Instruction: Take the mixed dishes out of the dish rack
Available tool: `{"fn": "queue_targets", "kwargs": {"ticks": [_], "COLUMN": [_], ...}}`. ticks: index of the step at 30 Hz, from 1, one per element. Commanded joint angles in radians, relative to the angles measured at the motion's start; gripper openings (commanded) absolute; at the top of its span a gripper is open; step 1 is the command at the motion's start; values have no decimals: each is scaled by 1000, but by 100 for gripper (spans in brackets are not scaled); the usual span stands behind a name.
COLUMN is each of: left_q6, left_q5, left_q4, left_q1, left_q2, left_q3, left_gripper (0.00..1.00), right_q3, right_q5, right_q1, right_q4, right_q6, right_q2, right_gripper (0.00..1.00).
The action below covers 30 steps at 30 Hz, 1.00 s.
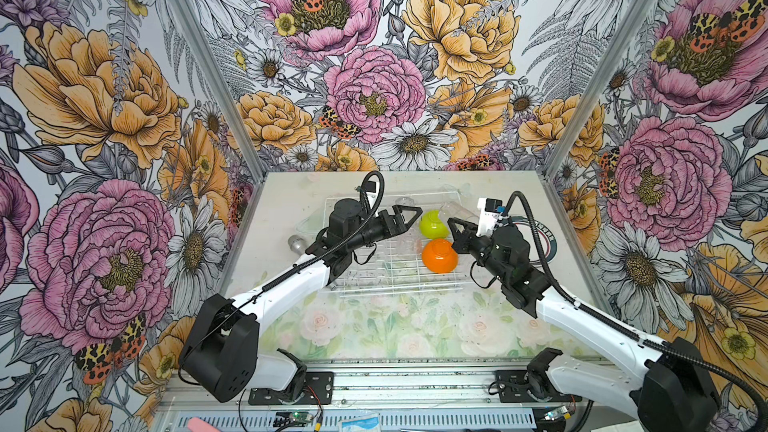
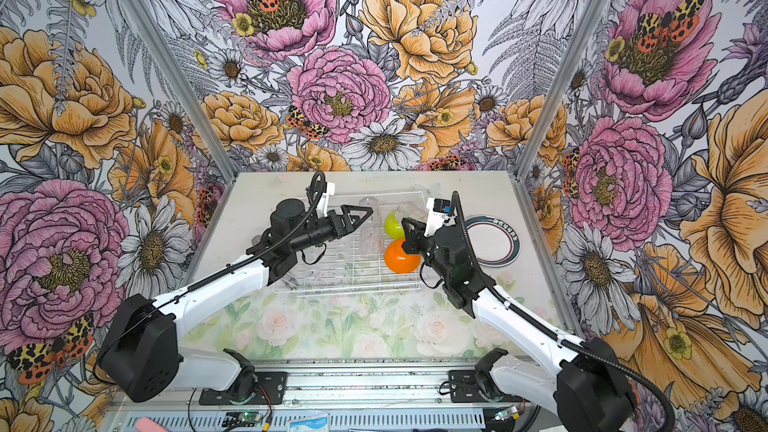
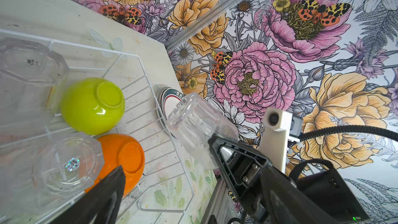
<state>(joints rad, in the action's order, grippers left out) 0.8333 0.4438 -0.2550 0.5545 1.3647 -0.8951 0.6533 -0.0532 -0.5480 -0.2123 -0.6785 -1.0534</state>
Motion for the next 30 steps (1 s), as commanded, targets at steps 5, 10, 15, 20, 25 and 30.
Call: {"fn": "queue_targets", "kwargs": {"ticks": [5,10,15,20,25,30], "left_q6": [-145,-191,-196,-198,-213,-233], "left_q5": [-114,-129,-139,-141,-163,-178], "left_q4": [113,168,178,195,224,254], "left_q1": [35,59,69,74,74,71], "left_q2": [-65,-68,-78,-95,-129,-154], "left_q3": [12,-9,-1,5,15,21], "left_gripper": [99,99,99,99,99,99], "right_q3": [-14,8,90,213,307,393], "right_q5": [-229,-226,-115,-30,2,4], "right_q1": [42,138,215,251,268,281], "right_q4": [253,385,462,523,546,581], "right_q6": [37,30,76,117,153,186], "right_q2": [182,186,38,-159,-280,-370], "right_gripper": [0,0,0,0,0,0]}}
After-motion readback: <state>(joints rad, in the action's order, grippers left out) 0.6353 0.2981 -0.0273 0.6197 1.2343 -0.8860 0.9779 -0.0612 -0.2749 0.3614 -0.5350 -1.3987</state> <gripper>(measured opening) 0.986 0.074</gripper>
